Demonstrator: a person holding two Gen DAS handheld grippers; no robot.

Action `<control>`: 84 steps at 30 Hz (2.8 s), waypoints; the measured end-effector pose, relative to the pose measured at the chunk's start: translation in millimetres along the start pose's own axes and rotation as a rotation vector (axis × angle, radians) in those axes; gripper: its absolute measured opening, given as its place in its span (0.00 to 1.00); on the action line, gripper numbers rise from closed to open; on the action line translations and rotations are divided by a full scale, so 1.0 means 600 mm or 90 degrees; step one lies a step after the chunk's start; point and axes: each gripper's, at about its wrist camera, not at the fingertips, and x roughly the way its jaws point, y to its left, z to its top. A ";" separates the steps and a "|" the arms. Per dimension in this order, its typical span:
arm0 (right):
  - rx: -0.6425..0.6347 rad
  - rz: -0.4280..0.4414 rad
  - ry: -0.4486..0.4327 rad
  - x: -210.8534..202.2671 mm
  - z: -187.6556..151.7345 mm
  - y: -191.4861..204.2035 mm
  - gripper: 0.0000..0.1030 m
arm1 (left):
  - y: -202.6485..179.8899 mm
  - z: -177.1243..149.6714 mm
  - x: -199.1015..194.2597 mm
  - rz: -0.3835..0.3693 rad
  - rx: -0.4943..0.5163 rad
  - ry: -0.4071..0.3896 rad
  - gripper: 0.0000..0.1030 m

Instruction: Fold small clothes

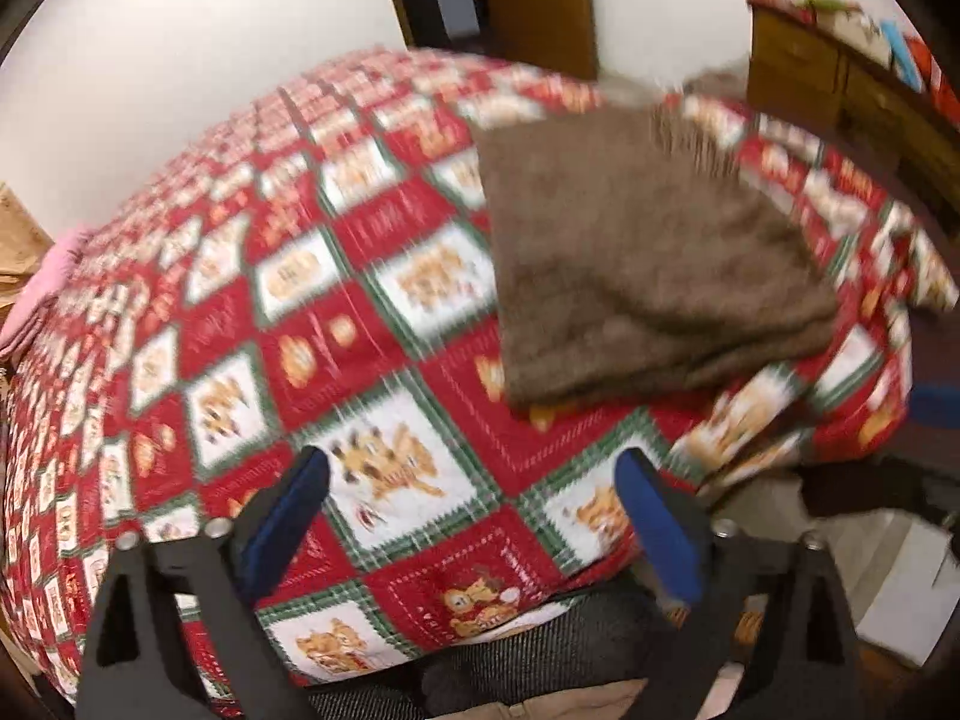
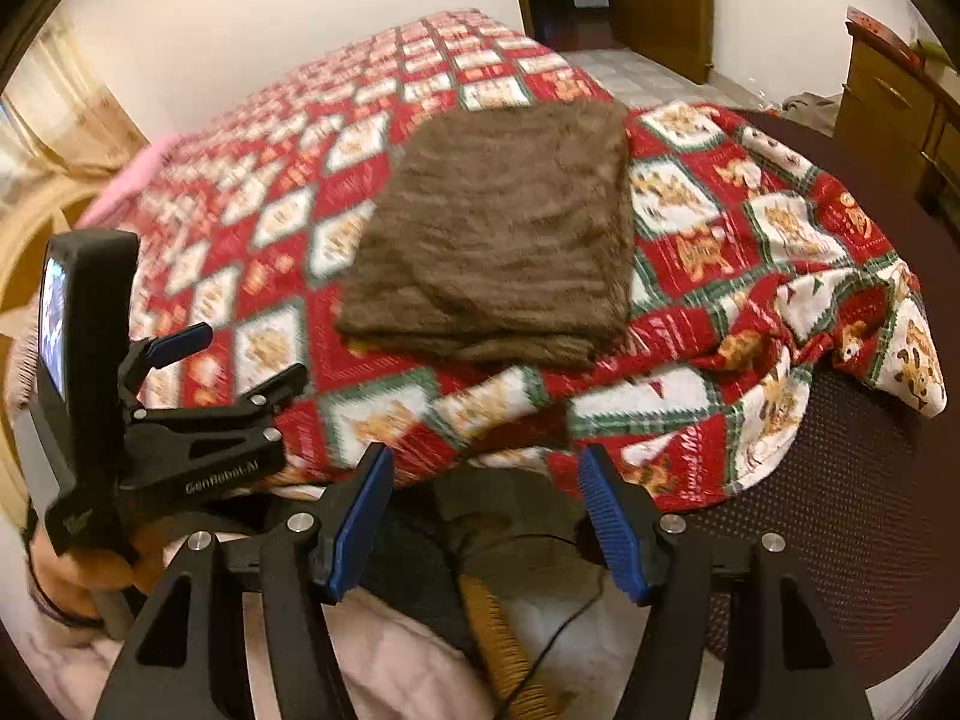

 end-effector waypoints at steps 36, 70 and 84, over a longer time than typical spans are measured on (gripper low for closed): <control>-0.063 -0.190 -0.539 -0.252 0.015 0.088 0.76 | 0.017 0.054 -0.237 0.067 -0.124 -0.364 1.00; -0.026 -0.176 -0.490 -0.228 0.016 0.063 0.76 | 0.003 0.053 -0.237 0.075 -0.106 -0.355 1.00; -0.024 -0.174 -0.484 -0.224 0.015 0.063 0.76 | 0.002 0.053 -0.236 0.076 -0.106 -0.355 1.00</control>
